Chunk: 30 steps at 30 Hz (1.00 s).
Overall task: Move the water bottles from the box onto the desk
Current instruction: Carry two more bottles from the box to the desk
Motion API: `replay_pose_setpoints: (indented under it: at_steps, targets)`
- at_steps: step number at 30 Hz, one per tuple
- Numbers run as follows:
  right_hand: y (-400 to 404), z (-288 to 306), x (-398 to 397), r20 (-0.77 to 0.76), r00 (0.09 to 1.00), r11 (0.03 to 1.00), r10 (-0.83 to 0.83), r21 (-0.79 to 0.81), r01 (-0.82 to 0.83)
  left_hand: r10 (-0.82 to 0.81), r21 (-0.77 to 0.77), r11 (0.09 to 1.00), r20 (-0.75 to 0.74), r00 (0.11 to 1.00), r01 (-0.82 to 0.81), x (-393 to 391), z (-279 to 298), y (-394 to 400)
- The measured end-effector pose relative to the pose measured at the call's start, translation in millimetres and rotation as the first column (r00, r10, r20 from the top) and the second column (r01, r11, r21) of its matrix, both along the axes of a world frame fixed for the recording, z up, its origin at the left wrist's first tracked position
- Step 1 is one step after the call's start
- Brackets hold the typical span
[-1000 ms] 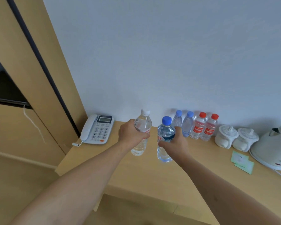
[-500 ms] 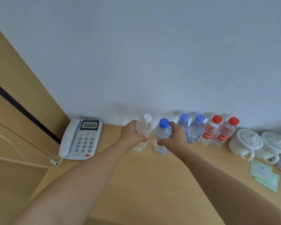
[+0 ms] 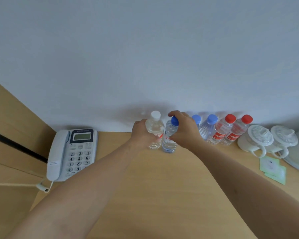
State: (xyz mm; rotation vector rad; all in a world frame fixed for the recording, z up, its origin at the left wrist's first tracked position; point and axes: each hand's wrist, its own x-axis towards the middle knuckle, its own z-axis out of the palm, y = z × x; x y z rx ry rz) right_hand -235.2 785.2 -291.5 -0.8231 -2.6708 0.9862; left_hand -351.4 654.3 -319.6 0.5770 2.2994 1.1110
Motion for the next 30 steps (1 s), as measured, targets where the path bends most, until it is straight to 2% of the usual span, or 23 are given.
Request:
replay_pose_setpoints:
  at_steps: [6,12,20,23,25,30]
  targets:
    - [8.7,14.0,-10.7,0.075,0.997,0.97,0.007,0.243,-0.025,-0.1,-0.033,0.995,-0.15,0.984,0.096,-12.8,14.1,-4.6]
    - [17.8,14.9,-14.7,0.05,0.998,0.95,0.033,0.31,-0.047,-0.07,0.065,0.994,-0.232,0.97,0.088,-4.8,13.8,12.2]
    - [26.0,9.9,-16.0,0.017,1.0,0.944,0.012,0.329,-0.017,0.034,0.189,0.982,-0.243,0.969,0.013,-1.5,2.1,23.0]
    - [19.4,8.4,-15.3,0.019,1.0,0.949,-0.014,0.314,0.007,0.098,0.206,0.977,-0.164,0.982,-0.063,-2.5,-0.7,19.0]
    - [14.6,7.8,-13.5,0.029,0.999,0.949,-0.022,0.314,0.012,0.122,0.195,0.977,-0.152,0.981,-0.091,-2.9,-3.1,16.8]
    - [6.1,14.2,-8.2,0.061,0.997,0.959,-0.054,0.281,0.035,0.051,0.107,0.994,-0.212,0.976,-0.029,-1.1,2.9,15.0]
